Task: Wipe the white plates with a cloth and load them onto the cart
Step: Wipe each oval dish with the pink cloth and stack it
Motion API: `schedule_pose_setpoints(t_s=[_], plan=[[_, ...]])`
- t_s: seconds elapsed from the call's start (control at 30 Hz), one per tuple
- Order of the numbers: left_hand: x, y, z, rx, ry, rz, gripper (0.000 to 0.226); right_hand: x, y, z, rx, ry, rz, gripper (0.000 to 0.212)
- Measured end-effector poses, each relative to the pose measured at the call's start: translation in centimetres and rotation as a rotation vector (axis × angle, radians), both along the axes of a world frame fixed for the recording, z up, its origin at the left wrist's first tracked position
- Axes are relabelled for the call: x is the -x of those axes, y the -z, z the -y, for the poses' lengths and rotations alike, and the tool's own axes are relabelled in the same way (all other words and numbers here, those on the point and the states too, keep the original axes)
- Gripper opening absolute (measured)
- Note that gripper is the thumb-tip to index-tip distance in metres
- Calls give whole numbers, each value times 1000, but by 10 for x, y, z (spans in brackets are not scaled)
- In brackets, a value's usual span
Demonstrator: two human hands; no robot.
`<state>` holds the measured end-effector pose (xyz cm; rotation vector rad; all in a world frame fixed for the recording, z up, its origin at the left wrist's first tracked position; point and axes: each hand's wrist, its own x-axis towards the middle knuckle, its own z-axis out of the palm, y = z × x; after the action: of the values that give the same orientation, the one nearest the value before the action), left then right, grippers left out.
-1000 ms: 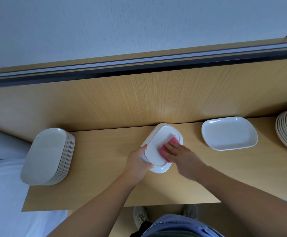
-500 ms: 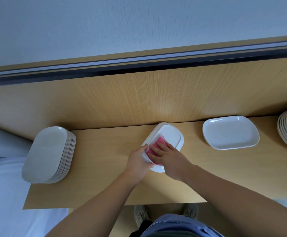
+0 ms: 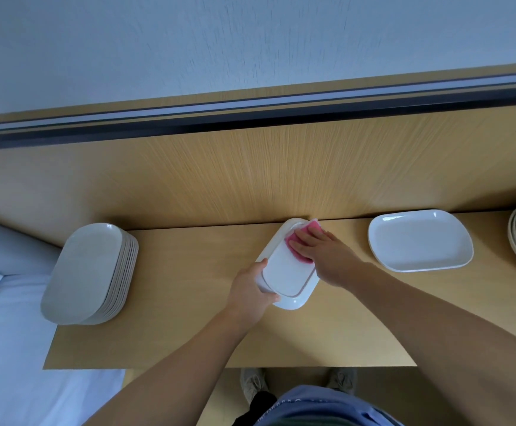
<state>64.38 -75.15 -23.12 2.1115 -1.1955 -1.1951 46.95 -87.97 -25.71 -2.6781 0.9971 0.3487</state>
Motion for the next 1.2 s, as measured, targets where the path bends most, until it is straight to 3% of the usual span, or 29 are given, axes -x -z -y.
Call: schedule_pose_setpoints(t_s=[0.1,0.23,0.47,0.63,0.87,1.2], plan=[[-1,3,2,-14,-7,13,83,6,6,15,-18,75,-41,74],[-2,3,4,-20,-12,-3,84,8,16,23,-73,122,44,74],[0,0,3,56,10,-15,60,29,12,16,-15,198,205,28],[10,-10,5,61,-163,-39,47,41,-5,8,20,142,337,17],[27,-40,-2,86,-232,-53,32,43,-41,-3,-27,50,554,32],[-7,-80,-62,258,-336,126,22,13,-79,-17,-51,-104,719,40]])
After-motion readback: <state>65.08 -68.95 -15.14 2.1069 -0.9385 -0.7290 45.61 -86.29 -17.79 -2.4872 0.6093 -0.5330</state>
